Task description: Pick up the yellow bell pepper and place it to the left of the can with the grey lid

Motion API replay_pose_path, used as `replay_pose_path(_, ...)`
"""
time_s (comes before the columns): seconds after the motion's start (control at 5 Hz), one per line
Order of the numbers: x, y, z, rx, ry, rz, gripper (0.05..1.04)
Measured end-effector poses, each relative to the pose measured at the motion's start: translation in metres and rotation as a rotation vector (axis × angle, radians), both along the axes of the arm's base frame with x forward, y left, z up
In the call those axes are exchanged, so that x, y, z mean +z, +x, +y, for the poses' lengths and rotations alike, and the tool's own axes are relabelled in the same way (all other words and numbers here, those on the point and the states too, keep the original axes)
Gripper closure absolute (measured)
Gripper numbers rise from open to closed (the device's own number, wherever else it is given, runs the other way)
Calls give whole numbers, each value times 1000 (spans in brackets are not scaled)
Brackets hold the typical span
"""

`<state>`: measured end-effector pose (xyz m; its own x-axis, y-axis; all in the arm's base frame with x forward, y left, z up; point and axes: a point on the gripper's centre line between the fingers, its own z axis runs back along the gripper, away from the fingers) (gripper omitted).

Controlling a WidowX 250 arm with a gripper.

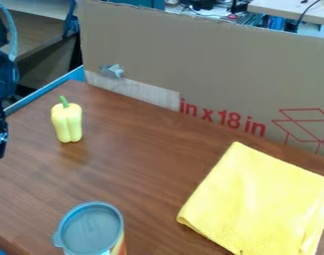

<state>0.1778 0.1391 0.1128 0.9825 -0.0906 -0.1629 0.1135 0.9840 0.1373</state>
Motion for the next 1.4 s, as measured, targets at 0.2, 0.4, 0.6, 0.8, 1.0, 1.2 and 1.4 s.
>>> replay_pose_path(0.2, -4, 0, -2, 3, -18, 16, 85)
replay_pose_path(0.4, 5, 27, 6, 100, -155, -35, 85)
replay_pose_path(0.6, 12, 45, 15, 150, -194, -74, 85)
replay_pose_path(0.8, 9, 59, 22, 214, -142, -67, 85)
replay_pose_path(1.0, 0, 79, 18, 209, -90, -62, 85)
replay_pose_path(1.2, -3, 97, 23, 209, -86, -60, 85)
replay_pose_path(1.4, -4, 111, 29, 220, -92, -60, 85)
